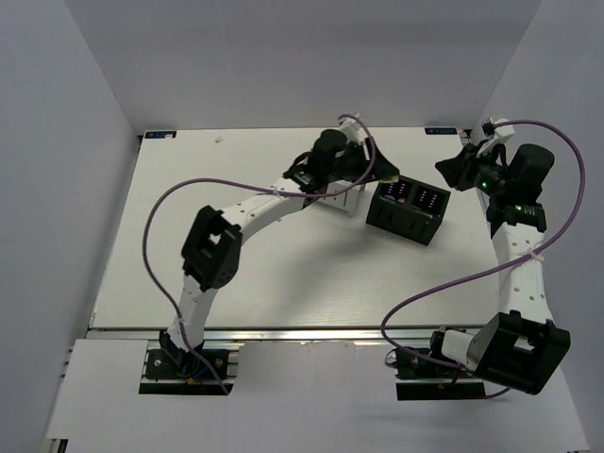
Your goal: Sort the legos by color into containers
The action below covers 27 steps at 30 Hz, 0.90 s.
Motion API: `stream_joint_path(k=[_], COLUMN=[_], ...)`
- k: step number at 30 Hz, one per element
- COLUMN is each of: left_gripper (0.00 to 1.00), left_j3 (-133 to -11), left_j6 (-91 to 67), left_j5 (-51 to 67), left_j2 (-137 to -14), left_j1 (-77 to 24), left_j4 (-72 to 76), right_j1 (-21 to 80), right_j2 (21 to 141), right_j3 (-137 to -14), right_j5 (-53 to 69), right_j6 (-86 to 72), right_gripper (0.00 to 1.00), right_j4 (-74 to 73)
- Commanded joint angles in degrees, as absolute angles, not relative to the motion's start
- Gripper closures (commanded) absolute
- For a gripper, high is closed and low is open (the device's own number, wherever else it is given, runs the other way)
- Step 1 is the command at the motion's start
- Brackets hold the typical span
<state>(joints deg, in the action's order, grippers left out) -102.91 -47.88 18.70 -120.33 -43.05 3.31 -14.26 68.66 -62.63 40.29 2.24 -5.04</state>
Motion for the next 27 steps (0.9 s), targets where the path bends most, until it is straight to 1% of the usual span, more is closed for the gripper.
stream_joint_path(k=[1, 2, 4, 5, 12, 15, 22, 27], left_gripper=[0.76, 0.75, 0.76, 0.76, 0.74, 0.72, 0.71, 0.69], left_j3=[-116.51, -119.85, -127.05, -127.79, -128.49, -131.13, -131.48, -134.64], left_j6=[-47.03, -45.98, -45.18, -45.18, -43.77, -42.1, -39.2, -38.76], left_j5=[20.48, 20.74, 20.74, 20.66, 18.29, 17.41, 12.75, 12.13], left_j2=[-125.49, -129.34, -132.26, -133.23, -136.84, -138.6, -140.45, -143.35], left_j1=[-46.31, -46.84, -47.99, -48.16, -50.0, -50.89, -51.59, -51.94], left_j4=[0.36, -2.0, -5.36, -5.19, -0.35, -1.58, -2.46, -3.34], right_j1=[-14.76, -14.85, -15.2, -15.38, -16.0, -16.08, -16.7, -16.88], right_j2=[66.53, 66.36, 66.18, 66.09, 66.88, 67.06, 66.71, 66.45], right_j3=[-64.34, -64.34, -64.77, -64.86, -66.44, -66.62, -65.83, -65.39], right_j5=[41.22, 41.13, 40.78, 40.78, 41.04, 41.57, 42.63, 43.07], right_j6=[1.14, 0.79, 0.53, 0.44, 0.44, 0.44, -0.87, -0.79], right_gripper=[0.7, 0.7, 0.7, 0.7, 0.7, 0.7, 0.69, 0.69], right_j4=[-5.19, -4.84, -4.66, -4.57, -4.04, -4.13, -4.92, -5.54])
